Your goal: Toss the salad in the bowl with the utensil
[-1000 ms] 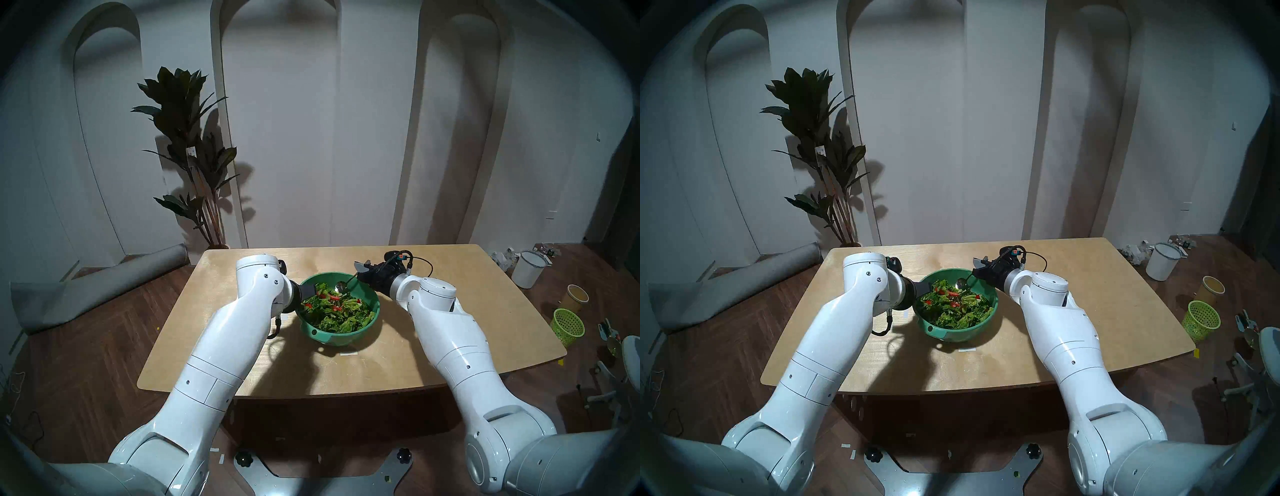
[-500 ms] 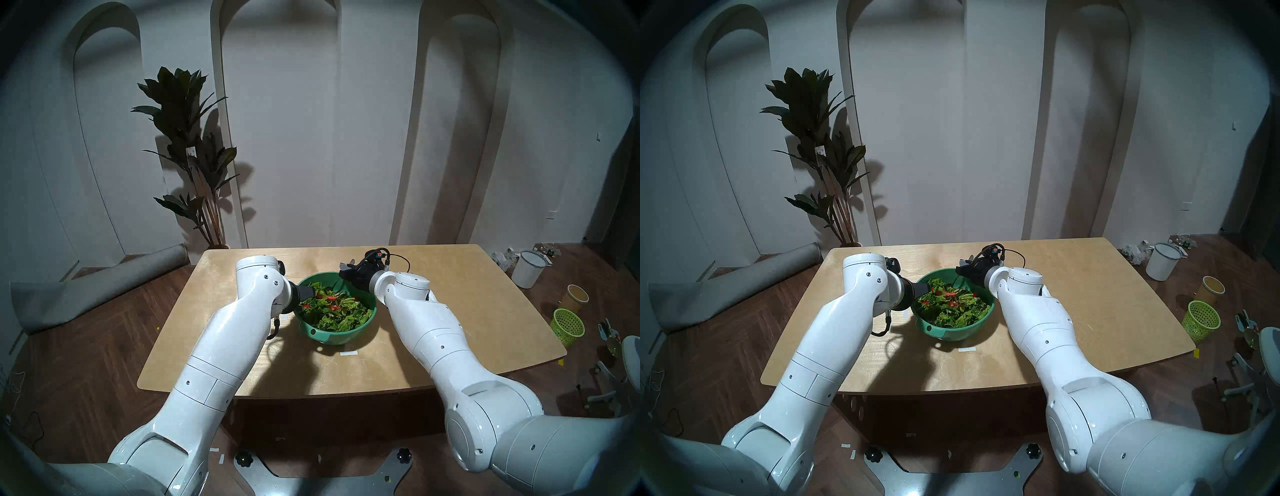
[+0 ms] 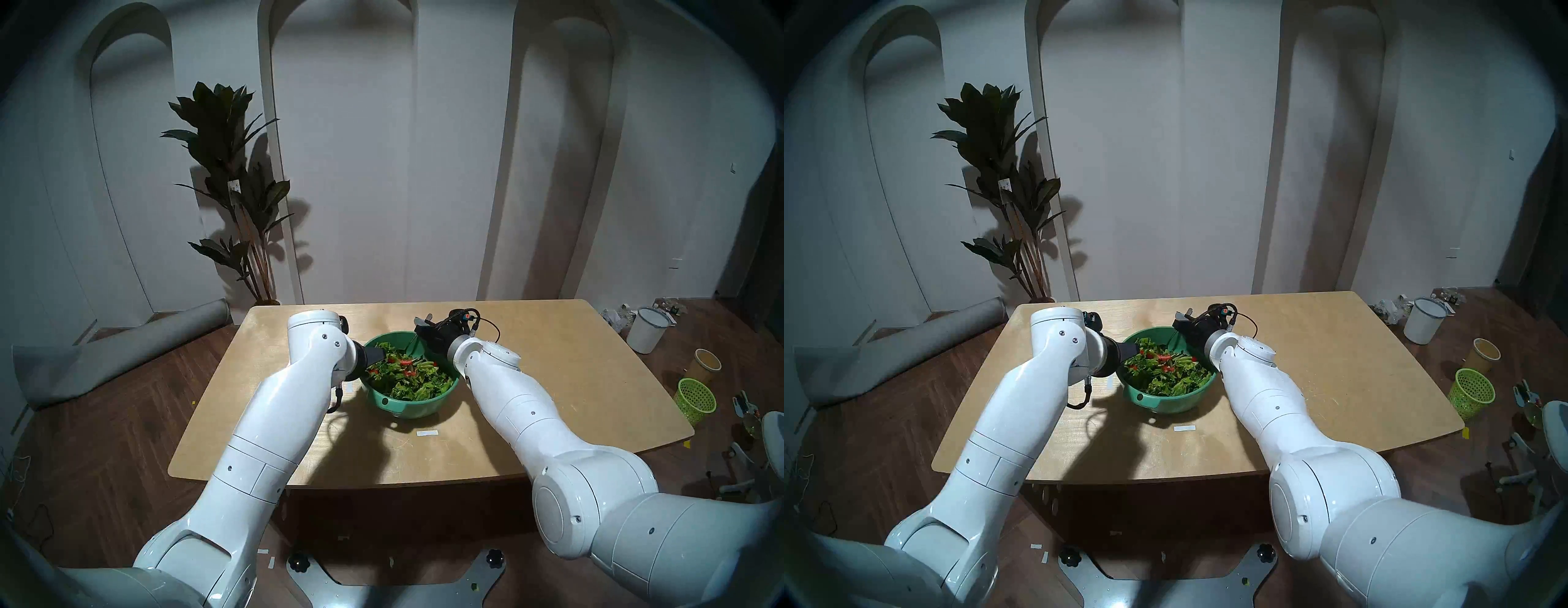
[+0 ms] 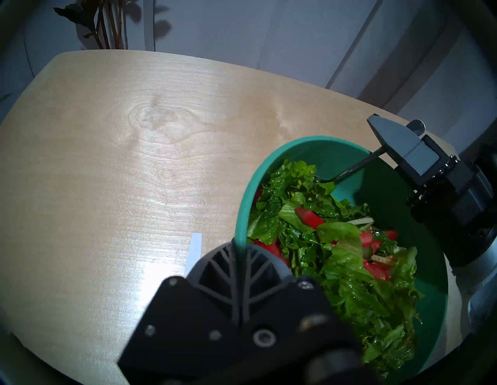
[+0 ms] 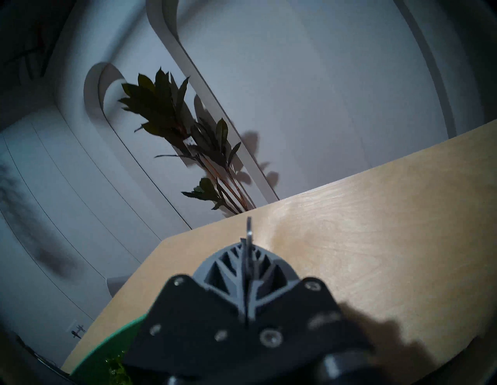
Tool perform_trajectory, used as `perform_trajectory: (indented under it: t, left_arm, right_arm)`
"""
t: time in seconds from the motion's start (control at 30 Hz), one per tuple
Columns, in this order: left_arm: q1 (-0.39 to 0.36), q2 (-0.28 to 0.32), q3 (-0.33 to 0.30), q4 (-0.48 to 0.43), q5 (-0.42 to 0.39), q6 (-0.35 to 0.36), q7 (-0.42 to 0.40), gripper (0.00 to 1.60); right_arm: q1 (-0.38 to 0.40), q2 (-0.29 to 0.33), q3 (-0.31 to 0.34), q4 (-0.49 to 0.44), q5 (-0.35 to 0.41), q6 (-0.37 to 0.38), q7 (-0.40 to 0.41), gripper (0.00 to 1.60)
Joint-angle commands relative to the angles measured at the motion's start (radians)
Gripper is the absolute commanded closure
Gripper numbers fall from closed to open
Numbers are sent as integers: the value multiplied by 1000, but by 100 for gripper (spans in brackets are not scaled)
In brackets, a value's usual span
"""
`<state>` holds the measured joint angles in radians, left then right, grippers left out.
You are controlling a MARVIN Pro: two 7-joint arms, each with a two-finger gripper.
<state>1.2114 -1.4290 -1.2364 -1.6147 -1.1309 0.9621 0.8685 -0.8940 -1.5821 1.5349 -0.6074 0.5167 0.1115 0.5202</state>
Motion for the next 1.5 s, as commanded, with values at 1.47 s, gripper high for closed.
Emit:
perform_trajectory:
  t: [1.47]
  left_arm:
    - [-33,2,12,-25,-39,-2,103,160]
  right_arm:
    - [-323,144,-95,-659,13,451,305,160]
